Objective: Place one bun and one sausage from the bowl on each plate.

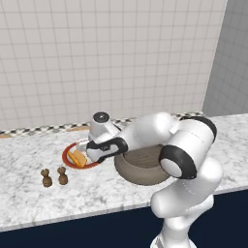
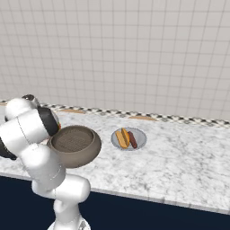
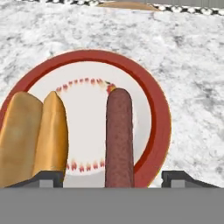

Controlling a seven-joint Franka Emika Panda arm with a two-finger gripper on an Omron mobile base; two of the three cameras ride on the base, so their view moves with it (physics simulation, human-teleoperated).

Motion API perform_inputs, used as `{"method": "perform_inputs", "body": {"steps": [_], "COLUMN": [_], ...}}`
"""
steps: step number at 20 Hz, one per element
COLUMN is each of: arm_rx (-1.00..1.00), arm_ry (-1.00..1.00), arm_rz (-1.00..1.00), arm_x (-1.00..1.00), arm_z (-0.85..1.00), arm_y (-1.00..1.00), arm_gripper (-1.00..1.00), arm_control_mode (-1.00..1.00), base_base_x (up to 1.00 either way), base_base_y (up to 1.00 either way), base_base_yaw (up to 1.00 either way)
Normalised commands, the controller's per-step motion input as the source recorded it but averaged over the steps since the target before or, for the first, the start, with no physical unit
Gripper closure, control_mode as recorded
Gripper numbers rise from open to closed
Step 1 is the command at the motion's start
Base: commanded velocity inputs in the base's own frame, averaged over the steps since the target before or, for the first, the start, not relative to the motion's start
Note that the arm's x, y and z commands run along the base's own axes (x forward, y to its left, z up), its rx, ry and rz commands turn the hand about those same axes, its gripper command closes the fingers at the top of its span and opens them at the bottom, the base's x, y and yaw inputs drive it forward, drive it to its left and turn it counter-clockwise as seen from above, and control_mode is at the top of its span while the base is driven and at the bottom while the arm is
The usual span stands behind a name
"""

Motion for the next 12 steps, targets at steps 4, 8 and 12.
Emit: {"method": "perform_inputs", "body": {"steps": [4, 8, 12], "arm_rx": [0.03, 0.12, 0.2], "arm_ry": [-0.3, -0.15, -0.01], "arm_rz": [0.0, 0.0, 0.0], "arm_x": [-1.0, -1.0, -1.0], "arm_z": [0.9, 1.0, 1.0], "arm_y": [-0.44, -0.55, -0.41], "arm_gripper": [-1.0, -1.0, -1.0], "arm_control_mode": [-1.0, -1.0, -1.0], "base_base_x": [0.0, 0.0, 0.0], "base_base_y": [0.0, 0.0, 0.0], "base_base_yaw": [0.0, 0.0, 0.0]}}
